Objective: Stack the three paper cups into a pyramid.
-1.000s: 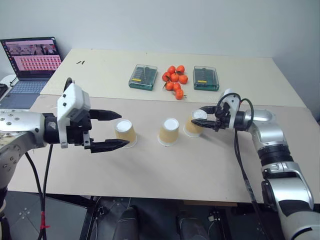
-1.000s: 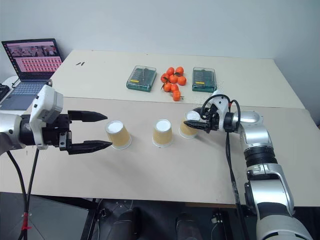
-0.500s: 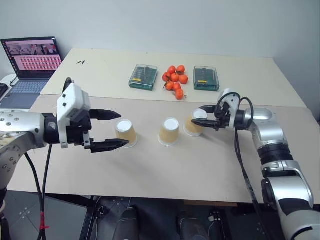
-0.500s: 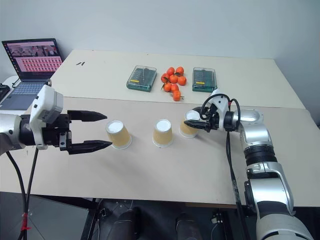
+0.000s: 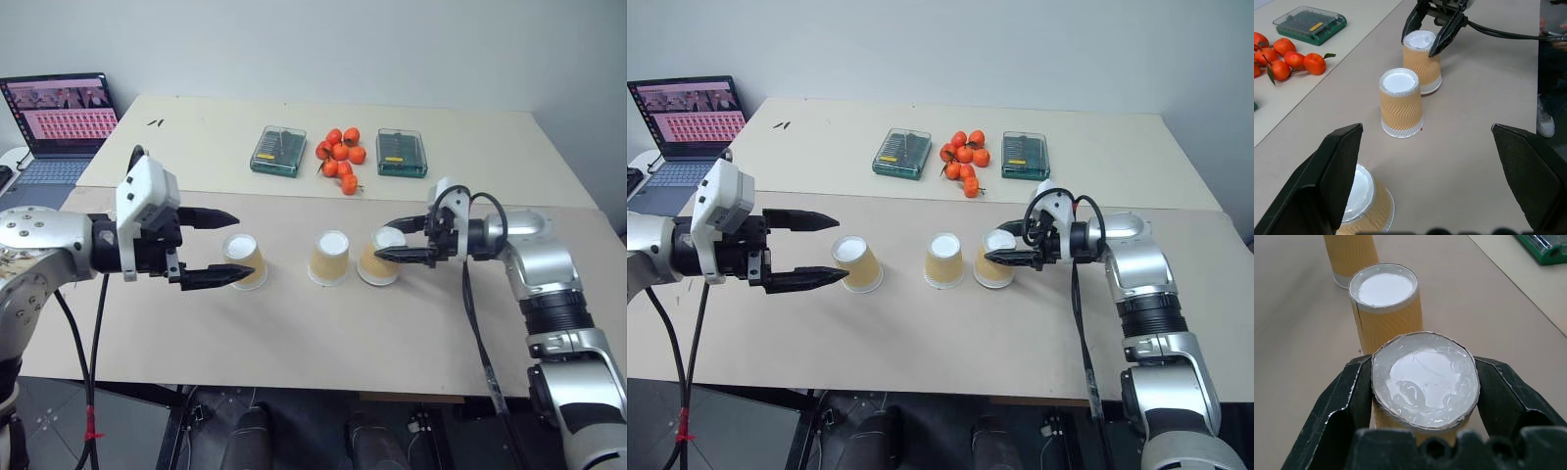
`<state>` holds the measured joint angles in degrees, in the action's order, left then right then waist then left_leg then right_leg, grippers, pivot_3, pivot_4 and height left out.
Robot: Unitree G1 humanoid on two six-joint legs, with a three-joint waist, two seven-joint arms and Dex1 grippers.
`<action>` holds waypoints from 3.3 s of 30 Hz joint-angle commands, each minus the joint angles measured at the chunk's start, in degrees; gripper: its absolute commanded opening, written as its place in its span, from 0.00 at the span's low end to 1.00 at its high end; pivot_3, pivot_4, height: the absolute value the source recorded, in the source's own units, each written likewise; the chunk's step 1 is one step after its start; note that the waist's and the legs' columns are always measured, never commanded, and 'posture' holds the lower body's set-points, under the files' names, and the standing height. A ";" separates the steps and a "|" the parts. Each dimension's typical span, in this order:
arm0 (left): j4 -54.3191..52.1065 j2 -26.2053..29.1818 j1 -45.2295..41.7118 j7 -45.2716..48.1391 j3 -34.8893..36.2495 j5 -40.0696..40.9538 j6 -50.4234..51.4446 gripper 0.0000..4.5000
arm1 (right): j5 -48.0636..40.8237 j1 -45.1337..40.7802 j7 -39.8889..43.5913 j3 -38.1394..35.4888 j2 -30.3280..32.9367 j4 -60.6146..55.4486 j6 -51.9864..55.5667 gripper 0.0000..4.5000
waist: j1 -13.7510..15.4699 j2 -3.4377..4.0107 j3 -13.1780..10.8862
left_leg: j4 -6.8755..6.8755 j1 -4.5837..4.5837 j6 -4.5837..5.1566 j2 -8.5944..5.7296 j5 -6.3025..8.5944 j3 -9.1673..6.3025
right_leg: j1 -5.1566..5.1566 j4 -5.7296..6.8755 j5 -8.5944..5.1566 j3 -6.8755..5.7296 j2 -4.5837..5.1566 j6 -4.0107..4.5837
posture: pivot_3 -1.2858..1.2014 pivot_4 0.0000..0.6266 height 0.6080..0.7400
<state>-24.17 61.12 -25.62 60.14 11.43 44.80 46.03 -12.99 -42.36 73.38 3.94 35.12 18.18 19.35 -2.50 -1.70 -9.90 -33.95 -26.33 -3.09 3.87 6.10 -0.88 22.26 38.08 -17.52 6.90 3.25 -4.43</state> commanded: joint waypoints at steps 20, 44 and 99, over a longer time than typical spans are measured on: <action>-1.19 0.63 -1.88 -0.03 0.78 0.08 -0.33 1.00 | -1.37 0.74 -0.69 1.70 -1.73 -3.29 -0.96 0.99 | -0.01 0.00 0.00 | -0.02 0.02 0.00 0.00 0.00 0.00 | -0.01 0.02 0.00 0.00 -0.01 0.00 | 0.52 0.24 0.96; -2.65 -11.91 28.91 -9.23 21.85 -8.32 -10.84 1.00 | -15.50 -8.79 8.07 -5.85 12.67 -13.66 11.43 0.99 | -0.27 0.01 -0.01 | 0.05 0.07 0.00 0.05 0.00 0.06 | 0.03 0.00 -0.02 0.01 0.05 0.09 | 0.52 0.24 0.96; 26.80 -35.46 -10.10 -22.16 -2.69 -22.77 -33.61 0.75 | -30.43 1.14 0.20 -17.03 27.01 -30.93 28.85 1.00 | 2.12 -0.01 0.00 | -0.11 -0.02 0.00 -0.09 -0.01 -0.08 | -0.06 -0.01 0.03 -0.08 0.07 -0.02 | 0.52 0.24 0.96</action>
<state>4.14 24.22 -30.52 37.63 7.76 20.43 11.01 -41.90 -41.61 74.40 -9.96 61.75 -10.67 49.16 -0.37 -1.72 -9.90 -34.13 -26.42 -3.09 3.78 6.09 -1.04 22.20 38.06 -17.49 6.74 3.30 -4.46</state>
